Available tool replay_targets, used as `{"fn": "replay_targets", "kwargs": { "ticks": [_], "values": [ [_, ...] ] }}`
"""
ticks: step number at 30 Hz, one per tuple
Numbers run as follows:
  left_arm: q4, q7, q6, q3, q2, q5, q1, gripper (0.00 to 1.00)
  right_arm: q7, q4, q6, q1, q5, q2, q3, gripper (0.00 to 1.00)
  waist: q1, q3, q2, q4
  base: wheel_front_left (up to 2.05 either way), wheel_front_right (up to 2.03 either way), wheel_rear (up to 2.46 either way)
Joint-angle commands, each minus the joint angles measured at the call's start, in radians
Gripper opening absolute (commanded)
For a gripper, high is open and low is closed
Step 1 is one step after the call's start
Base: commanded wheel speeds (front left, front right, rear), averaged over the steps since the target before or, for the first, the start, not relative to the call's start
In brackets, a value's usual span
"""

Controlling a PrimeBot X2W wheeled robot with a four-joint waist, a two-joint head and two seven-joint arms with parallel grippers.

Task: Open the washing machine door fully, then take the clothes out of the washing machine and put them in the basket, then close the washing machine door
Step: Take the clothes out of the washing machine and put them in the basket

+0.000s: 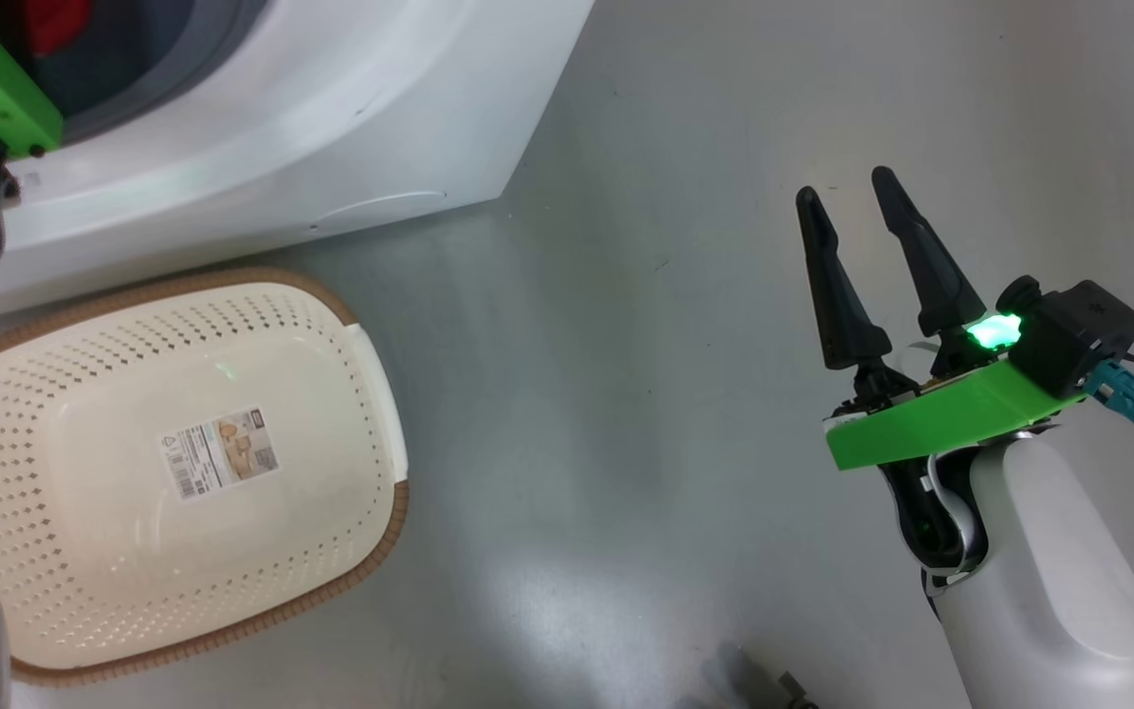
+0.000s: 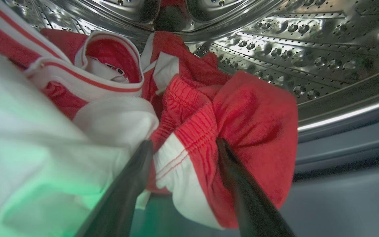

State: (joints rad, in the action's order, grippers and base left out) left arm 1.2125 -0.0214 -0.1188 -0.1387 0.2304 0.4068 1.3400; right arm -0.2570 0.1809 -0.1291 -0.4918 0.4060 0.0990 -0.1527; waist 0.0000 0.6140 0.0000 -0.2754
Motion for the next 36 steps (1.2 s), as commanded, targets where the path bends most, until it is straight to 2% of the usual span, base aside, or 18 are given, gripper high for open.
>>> {"fn": "replay_targets", "kwargs": {
  "ticks": [1, 9, 10, 11, 12, 13, 14, 15, 24, 36],
  "values": [
    [0.001, -0.022, 0.002, -0.006, 0.045, -0.010, 0.015, 1.00, -0.005, -0.019, -0.002, 0.014, -0.008, -0.006, -0.022, 1.00, 0.0000, -0.004, 0.0000, -0.002, 0.00, 0.00, 0.00],
    [0.043, -0.088, 0.016, -0.020, 0.047, -0.006, 0.007, 1.00, -0.005, -0.013, -0.002, 0.014, -0.008, -0.004, -0.022, 1.00, 0.0000, -0.015, 0.0000, -0.002, 0.00, 0.00, 0.00],
    [0.046, -0.095, 0.020, -0.020, 0.048, -0.005, 0.005, 0.96, -0.005, -0.012, -0.002, 0.014, -0.008, -0.004, -0.022, 1.00, 0.0000, -0.016, 0.0000, -0.002, 0.00, 0.00, 0.00],
    [0.048, -0.098, 0.023, -0.021, 0.048, -0.004, 0.004, 0.85, -0.005, -0.012, -0.002, 0.013, -0.008, -0.004, -0.021, 1.00, 0.0000, -0.018, 0.0000, -0.001, 0.00, 0.00, 0.00],
    [0.050, -0.099, 0.025, -0.022, 0.049, -0.003, 0.004, 0.50, -0.005, -0.012, -0.002, 0.013, -0.008, -0.005, -0.021, 1.00, 0.0000, -0.019, 0.0000, -0.001, 0.00, 0.00, 0.00],
    [0.051, -0.096, 0.025, -0.024, 0.049, -0.003, 0.003, 0.34, -0.005, -0.011, -0.002, 0.012, -0.008, -0.005, -0.020, 1.00, 0.0000, -0.020, 0.0000, -0.001, 0.00, 0.00, 0.00],
    [0.051, -0.096, 0.025, -0.024, 0.049, -0.003, 0.003, 0.34, -0.005, -0.011, -0.002, 0.012, -0.008, -0.005, -0.020, 1.00, 0.0000, -0.020, 0.0000, -0.001, 0.00, 0.00, 0.00],
    [0.049, -0.080, 0.021, -0.028, 0.049, -0.002, 0.002, 0.00, -0.005, -0.010, -0.002, 0.012, -0.007, -0.006, -0.020, 1.00, 0.0000, -0.023, 0.0000, 0.000, 0.00, 0.00, 0.00],
    [0.044, -0.021, 0.000, -0.063, 0.041, -0.007, -0.016, 0.00, -0.005, -0.002, -0.002, 0.017, -0.007, -0.004, -0.018, 1.00, 0.0000, -0.059, 0.0000, 0.006, 0.00, 0.00, 0.00],
    [-0.022, 0.112, -0.011, -0.110, -0.012, 0.033, -0.079, 0.00, -0.005, 0.009, -0.002, 0.033, -0.006, 0.017, -0.011, 1.00, 0.0000, -0.138, 0.0000, 0.050, 0.00, 0.00, 0.00]
  ]
}}
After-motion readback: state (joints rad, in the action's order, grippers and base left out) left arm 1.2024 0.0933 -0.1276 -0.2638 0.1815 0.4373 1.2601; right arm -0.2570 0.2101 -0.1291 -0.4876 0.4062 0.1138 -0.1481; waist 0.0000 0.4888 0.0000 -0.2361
